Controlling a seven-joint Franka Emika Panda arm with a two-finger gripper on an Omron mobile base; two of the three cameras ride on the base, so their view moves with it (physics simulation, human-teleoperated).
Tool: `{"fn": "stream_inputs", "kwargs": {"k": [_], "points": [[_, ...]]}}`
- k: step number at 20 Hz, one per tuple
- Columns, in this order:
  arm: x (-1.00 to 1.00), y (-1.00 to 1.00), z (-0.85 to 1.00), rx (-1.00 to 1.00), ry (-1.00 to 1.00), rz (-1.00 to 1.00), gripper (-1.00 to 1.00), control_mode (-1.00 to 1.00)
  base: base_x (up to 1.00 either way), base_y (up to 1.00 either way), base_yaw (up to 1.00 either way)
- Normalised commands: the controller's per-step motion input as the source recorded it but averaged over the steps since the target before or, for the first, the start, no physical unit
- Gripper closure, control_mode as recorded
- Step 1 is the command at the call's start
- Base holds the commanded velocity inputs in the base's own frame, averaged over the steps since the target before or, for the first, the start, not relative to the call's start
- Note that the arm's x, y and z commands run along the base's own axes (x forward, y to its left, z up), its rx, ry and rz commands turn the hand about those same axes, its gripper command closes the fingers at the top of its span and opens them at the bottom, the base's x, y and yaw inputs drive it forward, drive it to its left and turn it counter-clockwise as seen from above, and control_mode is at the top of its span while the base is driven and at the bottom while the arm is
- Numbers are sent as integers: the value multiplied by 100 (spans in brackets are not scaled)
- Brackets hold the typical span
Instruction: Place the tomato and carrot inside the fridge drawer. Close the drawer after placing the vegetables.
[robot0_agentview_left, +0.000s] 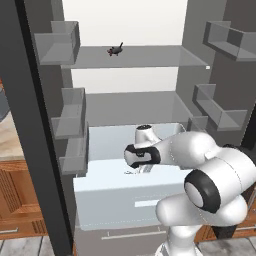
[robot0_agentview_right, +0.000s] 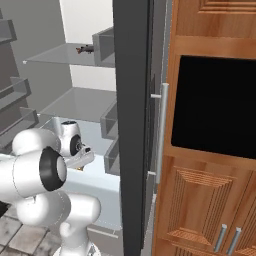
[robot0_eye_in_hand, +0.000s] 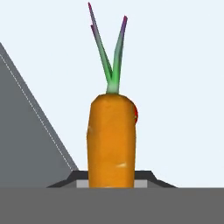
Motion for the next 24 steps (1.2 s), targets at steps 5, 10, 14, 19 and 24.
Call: {"fn": "stream_inputs", "kwargs": {"k": [5, 10, 14, 19, 24], "points": [[-37, 0, -56, 1, 4, 2, -100, -100, 0, 0, 0], [-13, 0, 5, 5, -1, 0, -100, -100, 0, 0, 0], [0, 0, 46, 1, -1, 0, -100, -100, 0, 0, 0], [4, 8, 90, 0, -3, 0, -100, -100, 0, 0, 0], [0, 15, 86, 0, -10, -2, -100, -100, 0, 0, 0]]}}
